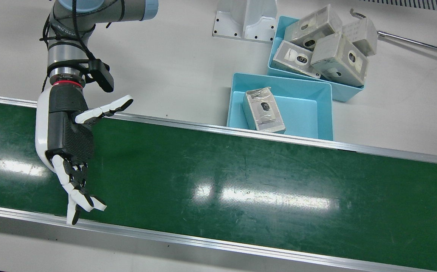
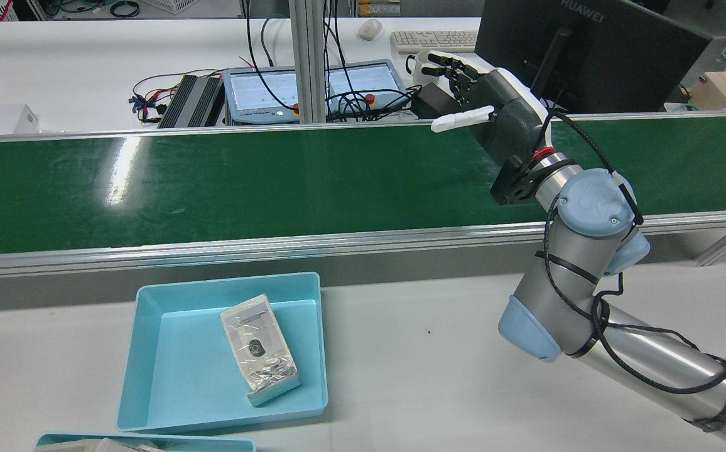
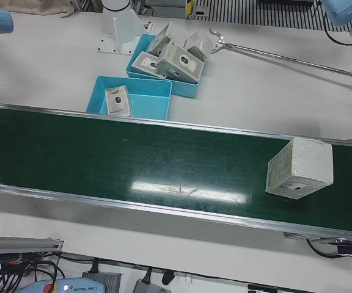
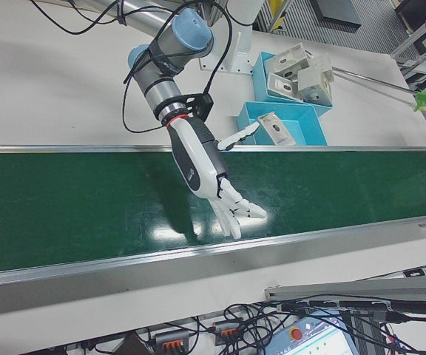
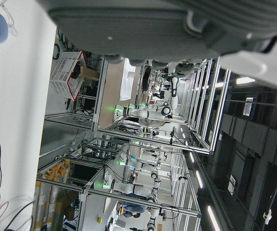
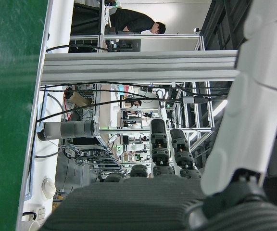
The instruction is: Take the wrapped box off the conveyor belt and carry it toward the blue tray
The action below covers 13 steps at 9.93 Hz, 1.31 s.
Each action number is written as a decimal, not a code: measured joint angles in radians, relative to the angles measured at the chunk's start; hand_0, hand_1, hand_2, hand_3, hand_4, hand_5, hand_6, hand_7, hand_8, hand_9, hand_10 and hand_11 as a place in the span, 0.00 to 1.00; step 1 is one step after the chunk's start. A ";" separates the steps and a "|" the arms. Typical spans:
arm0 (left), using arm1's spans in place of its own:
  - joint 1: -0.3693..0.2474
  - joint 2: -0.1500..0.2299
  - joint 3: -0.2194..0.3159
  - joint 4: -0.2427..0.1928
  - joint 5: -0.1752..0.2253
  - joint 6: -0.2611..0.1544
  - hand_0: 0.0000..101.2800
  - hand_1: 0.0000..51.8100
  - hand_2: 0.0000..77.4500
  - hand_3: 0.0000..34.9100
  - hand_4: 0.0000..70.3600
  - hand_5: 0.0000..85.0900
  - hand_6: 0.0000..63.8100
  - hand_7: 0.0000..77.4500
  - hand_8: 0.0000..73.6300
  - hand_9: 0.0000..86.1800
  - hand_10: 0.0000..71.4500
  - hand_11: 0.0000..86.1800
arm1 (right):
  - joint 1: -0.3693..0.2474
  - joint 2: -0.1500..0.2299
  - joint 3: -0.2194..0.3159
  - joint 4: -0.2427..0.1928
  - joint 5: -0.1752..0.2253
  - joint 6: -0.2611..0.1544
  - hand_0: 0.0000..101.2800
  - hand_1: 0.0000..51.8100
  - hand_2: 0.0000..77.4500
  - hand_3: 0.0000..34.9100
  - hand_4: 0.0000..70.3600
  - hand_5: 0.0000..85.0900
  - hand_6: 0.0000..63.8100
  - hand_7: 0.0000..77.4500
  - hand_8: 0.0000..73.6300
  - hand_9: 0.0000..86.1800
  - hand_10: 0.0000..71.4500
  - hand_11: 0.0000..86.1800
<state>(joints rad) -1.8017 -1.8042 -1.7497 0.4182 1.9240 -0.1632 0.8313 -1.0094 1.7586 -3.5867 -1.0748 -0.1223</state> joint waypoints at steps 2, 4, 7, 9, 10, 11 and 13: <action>0.000 0.000 0.000 0.000 0.000 0.000 0.00 0.00 0.01 0.00 0.00 0.01 0.01 0.01 0.01 0.01 0.01 0.01 | -0.003 0.010 0.001 0.000 0.001 0.001 0.45 0.15 0.02 0.01 0.18 0.15 0.13 0.26 0.01 0.03 0.00 0.01; 0.000 0.000 0.000 0.000 0.000 0.000 0.00 0.00 0.01 0.00 0.00 0.01 0.01 0.01 0.01 0.01 0.01 0.01 | -0.006 0.015 0.001 0.003 0.002 0.002 0.46 0.18 0.02 0.00 0.16 0.15 0.10 0.25 0.01 0.03 0.00 0.01; 0.000 0.000 0.000 0.000 0.000 0.000 0.00 0.00 0.01 0.00 0.00 0.01 0.01 0.01 0.01 0.01 0.01 0.01 | -0.012 0.017 -0.001 0.007 0.002 0.003 0.45 0.14 0.02 0.00 0.15 0.15 0.11 0.25 0.01 0.03 0.00 0.01; 0.000 0.000 0.000 0.000 0.000 0.000 0.00 0.00 0.01 0.00 0.00 0.01 0.01 0.01 0.01 0.01 0.01 0.01 | -0.013 0.017 -0.002 0.007 0.003 0.004 0.45 0.16 0.02 0.01 0.17 0.15 0.11 0.25 0.01 0.03 0.00 0.01; 0.000 0.000 0.000 0.000 0.000 0.000 0.00 0.00 0.01 0.00 0.00 0.01 0.01 0.01 0.01 0.01 0.01 0.01 | -0.014 0.017 -0.003 0.007 0.003 0.003 0.45 0.16 0.02 0.00 0.17 0.15 0.11 0.25 0.01 0.03 0.00 0.01; 0.000 0.000 0.000 0.000 0.000 0.000 0.00 0.00 0.01 0.00 0.00 0.01 0.01 0.01 0.01 0.01 0.01 0.01 | -0.014 0.017 -0.004 0.007 0.003 0.003 0.45 0.16 0.02 0.01 0.17 0.15 0.11 0.25 0.01 0.03 0.00 0.01; 0.000 0.000 0.000 0.000 0.000 0.000 0.00 0.00 0.01 0.00 0.00 0.01 0.01 0.01 0.01 0.01 0.01 0.01 | -0.014 0.017 -0.005 0.007 0.003 0.003 0.45 0.16 0.02 0.01 0.17 0.15 0.11 0.25 0.01 0.03 0.00 0.01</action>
<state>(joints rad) -1.8017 -1.8042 -1.7497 0.4182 1.9240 -0.1632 0.8176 -0.9925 1.7531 -3.5792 -1.0717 -0.1196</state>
